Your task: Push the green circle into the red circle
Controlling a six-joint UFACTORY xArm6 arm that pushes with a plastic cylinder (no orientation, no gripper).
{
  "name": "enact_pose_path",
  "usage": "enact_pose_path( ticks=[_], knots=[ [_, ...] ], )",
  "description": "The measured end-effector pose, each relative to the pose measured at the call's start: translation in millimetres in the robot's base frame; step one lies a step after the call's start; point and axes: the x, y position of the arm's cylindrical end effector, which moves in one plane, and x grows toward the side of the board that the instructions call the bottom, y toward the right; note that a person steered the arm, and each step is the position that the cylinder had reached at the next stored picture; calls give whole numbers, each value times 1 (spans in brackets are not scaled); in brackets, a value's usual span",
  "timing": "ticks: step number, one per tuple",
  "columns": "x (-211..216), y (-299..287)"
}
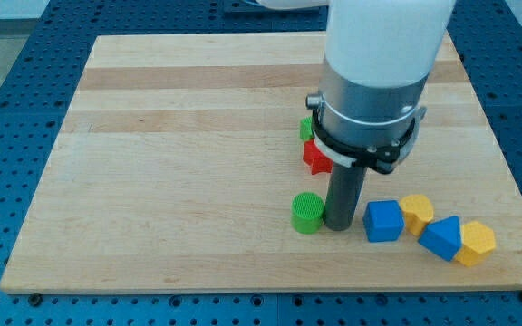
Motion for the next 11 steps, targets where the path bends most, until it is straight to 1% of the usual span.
enact_pose_path(
  ticks=[2, 3, 4, 5, 6, 8, 10, 11],
  knots=[
    [43, -1],
    [50, -21],
    [39, -53],
    [16, -55],
    [-33, -7],
    [-41, -1],
    [-73, 14],
    [-70, 14]
  ],
)
